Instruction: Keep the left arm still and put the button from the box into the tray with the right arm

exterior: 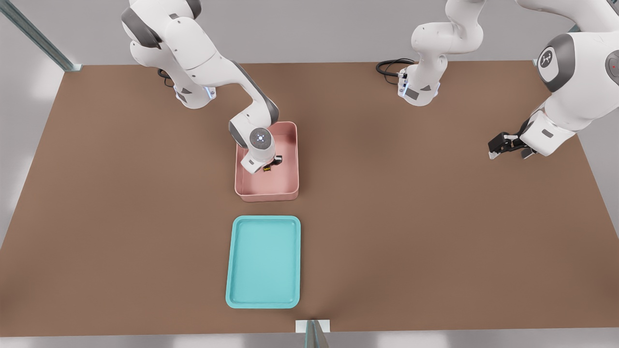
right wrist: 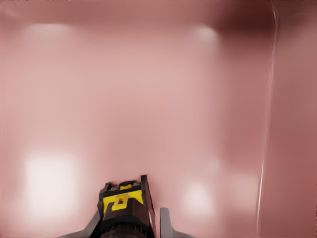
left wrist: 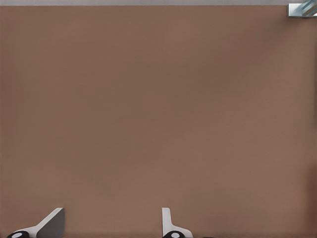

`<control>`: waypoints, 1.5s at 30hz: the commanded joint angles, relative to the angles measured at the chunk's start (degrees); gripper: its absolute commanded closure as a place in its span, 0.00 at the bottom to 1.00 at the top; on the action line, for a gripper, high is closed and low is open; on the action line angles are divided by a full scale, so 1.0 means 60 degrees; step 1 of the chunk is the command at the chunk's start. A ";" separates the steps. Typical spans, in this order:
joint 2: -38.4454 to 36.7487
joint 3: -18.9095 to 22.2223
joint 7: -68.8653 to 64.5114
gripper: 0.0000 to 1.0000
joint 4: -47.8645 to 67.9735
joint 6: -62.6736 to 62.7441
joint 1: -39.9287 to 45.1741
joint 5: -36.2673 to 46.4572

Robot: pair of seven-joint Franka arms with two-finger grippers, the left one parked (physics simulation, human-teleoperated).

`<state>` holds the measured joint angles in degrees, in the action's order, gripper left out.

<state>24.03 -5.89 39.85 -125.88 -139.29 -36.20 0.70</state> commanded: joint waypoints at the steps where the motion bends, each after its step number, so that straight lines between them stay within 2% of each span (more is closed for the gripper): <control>1: -0.0050 0.0000 -0.0783 0.51 0.0004 0.0026 0.0013 -0.0014; 5: -0.0211 0.0014 -0.1076 0.51 0.0048 0.0172 0.0130 -0.0014; 6: -0.0342 0.0014 -0.1207 0.54 0.0063 0.0245 0.0130 -0.0014; 8: -0.0431 0.0029 -0.1266 0.49 0.0209 0.0582 0.0145 0.0001; 11: -0.0709 0.0044 -0.1340 0.49 0.1234 0.2296 0.0145 0.0001; 13: -0.0841 0.0351 -0.1925 0.52 0.1630 0.2750 0.0145 0.0016; 14: -0.0841 0.0366 -0.1955 0.62 0.1689 0.2795 0.0130 0.0016; 18: -0.0841 0.0366 -0.1969 0.65 0.2010 0.3072 0.0130 0.0016; 20: -0.0812 0.0761 -0.2511 0.65 0.2933 0.3761 0.0203 0.0016; 22: -0.0299 0.0776 -0.2994 0.65 0.4324 0.3951 0.0745 0.0016; 27: 0.2923 0.1128 -0.4093 0.65 0.9129 0.4260 0.1478 -0.0043; 30: 0.3876 0.1274 -0.4284 0.65 1.0126 0.3850 0.1463 -0.0058; 35: 0.4477 0.1479 -0.4694 0.64 1.0112 0.2839 0.1449 -0.0072; 36: 0.4477 0.1479 -0.4665 0.53 1.0112 0.2839 0.1449 -0.0072; 37: 0.4477 0.1479 -0.4548 0.02 1.0097 0.2824 0.1434 -0.0058; 41: 0.4140 0.1465 -0.4665 0.00 1.0097 0.3482 0.1434 -0.0028; 44: 0.2266 0.1406 -0.4694 0.00 1.0097 0.6895 0.1551 0.0411; 45: 0.1475 0.1421 -0.5440 0.00 0.9951 0.7657 0.1639 0.0645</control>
<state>35.20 2.61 16.97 -66.19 -109.38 -26.18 2.16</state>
